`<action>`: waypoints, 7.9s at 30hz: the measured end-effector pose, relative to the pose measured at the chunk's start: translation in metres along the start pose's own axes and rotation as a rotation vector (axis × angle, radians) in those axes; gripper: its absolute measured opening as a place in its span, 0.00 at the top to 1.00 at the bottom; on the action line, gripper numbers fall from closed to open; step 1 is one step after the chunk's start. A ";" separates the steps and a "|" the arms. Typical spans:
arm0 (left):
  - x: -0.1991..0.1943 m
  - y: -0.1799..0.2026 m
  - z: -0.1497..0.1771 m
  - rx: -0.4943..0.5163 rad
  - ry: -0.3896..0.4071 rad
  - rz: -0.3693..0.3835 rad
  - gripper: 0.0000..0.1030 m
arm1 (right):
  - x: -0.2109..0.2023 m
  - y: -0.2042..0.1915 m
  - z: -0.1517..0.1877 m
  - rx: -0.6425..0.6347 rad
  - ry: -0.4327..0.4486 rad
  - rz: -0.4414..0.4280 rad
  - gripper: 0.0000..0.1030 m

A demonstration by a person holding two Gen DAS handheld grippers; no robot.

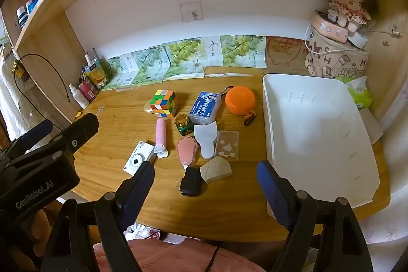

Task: Organize rigid objects
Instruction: 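Move the left tool toward the beige paper box while the right tool steadies the white tray, then grip the white tray rim with the right tool while the left tool approaches the beige box, then close the left gripper on the beige paper box, then carry the beige box over the white tray and release it with the left gripper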

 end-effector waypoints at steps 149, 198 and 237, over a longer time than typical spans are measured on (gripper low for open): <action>0.211 0.062 0.098 -0.373 -0.833 -0.017 0.35 | 0.146 0.335 0.019 0.167 -0.484 0.031 0.95; 0.128 0.156 0.044 -0.114 -0.586 -0.083 0.35 | 0.153 0.302 0.015 0.022 -0.493 -0.006 0.95; 0.120 0.311 0.063 0.215 -0.410 0.378 0.28 | 0.161 0.282 0.014 -0.066 -0.509 -0.031 0.94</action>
Point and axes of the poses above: each gripper's, at about its wrist camera, not at the fingertips, and x roughly the way its jaws point, y to its right, z to its underside, the point moved 2 cm from there along x, roughly the way its jaws point, and after that the axes turned 8 degrees about -x, right-handed, at the moved point
